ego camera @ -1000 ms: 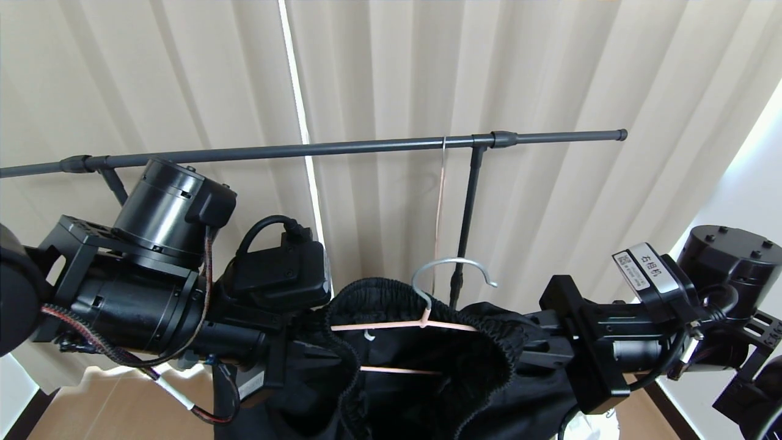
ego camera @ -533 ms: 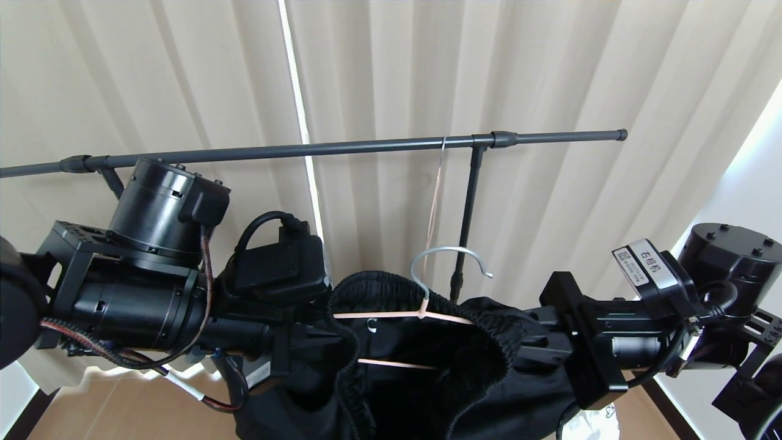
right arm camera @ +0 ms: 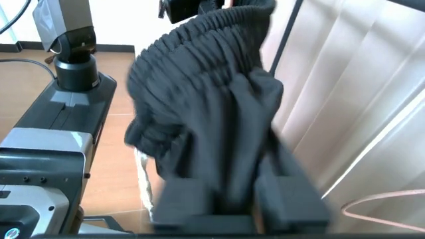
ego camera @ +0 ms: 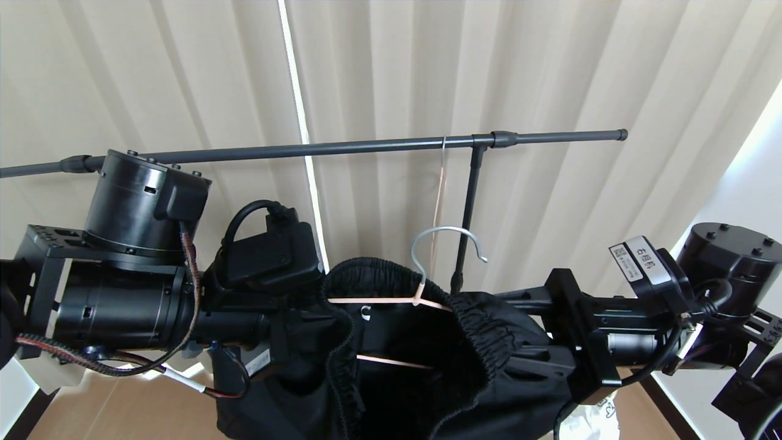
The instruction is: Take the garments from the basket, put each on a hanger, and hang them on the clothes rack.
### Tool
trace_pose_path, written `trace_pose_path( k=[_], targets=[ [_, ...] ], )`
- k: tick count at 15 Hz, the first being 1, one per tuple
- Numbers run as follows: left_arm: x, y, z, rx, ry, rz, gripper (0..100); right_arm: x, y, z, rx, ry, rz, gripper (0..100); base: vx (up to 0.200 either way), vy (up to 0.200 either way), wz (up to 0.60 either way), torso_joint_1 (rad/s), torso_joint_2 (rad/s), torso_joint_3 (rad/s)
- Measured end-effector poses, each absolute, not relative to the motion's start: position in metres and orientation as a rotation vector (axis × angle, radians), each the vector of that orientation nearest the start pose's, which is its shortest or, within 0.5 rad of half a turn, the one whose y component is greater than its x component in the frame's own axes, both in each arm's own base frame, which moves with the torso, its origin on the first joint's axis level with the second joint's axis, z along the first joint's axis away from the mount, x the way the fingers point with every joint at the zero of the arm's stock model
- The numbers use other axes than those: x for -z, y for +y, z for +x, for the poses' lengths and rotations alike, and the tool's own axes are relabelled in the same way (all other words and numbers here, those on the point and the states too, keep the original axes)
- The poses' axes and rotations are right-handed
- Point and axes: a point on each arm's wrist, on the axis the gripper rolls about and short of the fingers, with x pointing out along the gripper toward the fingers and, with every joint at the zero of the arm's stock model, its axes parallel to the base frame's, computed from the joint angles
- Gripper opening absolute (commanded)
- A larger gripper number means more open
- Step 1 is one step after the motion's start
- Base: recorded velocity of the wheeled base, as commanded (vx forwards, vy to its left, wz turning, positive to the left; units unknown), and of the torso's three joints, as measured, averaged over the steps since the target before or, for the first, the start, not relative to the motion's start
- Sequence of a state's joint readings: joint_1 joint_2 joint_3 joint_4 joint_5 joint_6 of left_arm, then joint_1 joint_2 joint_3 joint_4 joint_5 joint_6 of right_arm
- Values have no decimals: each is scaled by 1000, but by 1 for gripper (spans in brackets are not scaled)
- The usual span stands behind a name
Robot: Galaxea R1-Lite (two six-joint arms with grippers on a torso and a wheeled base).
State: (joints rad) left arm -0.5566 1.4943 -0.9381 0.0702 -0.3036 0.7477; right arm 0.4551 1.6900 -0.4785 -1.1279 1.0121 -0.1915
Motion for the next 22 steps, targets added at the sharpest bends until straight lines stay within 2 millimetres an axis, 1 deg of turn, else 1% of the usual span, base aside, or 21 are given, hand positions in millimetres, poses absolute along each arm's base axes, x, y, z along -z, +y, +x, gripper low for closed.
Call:
trace_pose_path(
  k=[5,8,12,16,18,22],
  targets=[
    [-221,-129,199,972,303,709,0,-158,115,232,-1401,-70,-138,100,0,0,0,0,0,0],
    [-223,-121,196,936,297,698,0,-160,110,235,-1379,-78,-142,100,0,0,0,0,0,0],
    [-223,-111,194,868,237,636,0,-161,102,243,-1345,-78,-142,100,0,0,0,0,0,0],
    [-222,-100,188,826,219,606,0,-153,97,256,-1317,-49,-133,100,0,0,0,0,0,0],
    [-225,-93,185,793,213,586,0,-146,97,262,-1312,-26,-124,100,0,0,0,0,0,0],
    [-235,-86,175,764,186,536,0,-130,97,275,-1304,26,-105,100,0,0,0,0,0,0]
  ],
)
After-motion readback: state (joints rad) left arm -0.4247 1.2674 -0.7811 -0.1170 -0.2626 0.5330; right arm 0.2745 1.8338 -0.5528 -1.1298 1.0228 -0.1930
